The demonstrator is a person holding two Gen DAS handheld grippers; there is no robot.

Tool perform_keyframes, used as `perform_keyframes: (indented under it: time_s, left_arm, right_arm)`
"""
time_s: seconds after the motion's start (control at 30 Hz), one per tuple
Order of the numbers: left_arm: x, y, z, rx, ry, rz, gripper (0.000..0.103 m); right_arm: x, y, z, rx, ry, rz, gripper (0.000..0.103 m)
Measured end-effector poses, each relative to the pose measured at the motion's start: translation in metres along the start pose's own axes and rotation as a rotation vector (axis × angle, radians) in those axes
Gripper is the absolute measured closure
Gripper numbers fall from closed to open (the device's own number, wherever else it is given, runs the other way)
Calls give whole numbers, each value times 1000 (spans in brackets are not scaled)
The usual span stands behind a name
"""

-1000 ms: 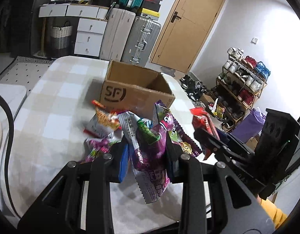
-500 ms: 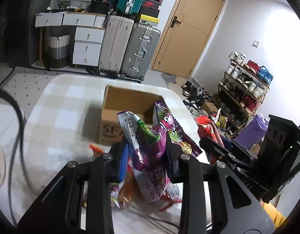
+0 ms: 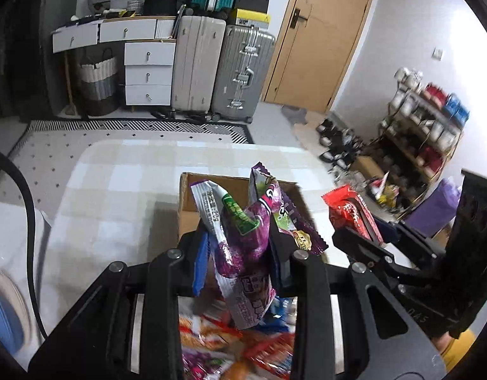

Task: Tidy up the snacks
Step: 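Carry both held snacks over the open cardboard box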

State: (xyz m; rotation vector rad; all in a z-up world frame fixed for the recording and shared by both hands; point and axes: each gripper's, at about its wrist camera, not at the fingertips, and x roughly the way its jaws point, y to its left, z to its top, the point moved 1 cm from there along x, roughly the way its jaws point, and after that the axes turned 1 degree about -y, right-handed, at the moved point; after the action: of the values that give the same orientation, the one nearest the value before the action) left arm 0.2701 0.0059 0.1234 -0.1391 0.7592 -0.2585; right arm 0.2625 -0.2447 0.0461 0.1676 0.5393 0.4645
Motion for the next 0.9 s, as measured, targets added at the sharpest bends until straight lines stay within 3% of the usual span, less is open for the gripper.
perform_keyframes:
  time_s: [0.23,0.47,0.9]
  left_arm:
    - [65,8,19,-14,71,26,75]
    - [121,19,1,-16,134,44,75]
    - [166,16,-40,-5,215,78,75]
  right_arm:
    - [54,-19,7,6,88,-47,54]
    - [84,-26,-1,-1,152,-72,54]
    - [115,-36,-15,-7,231,-98,54]
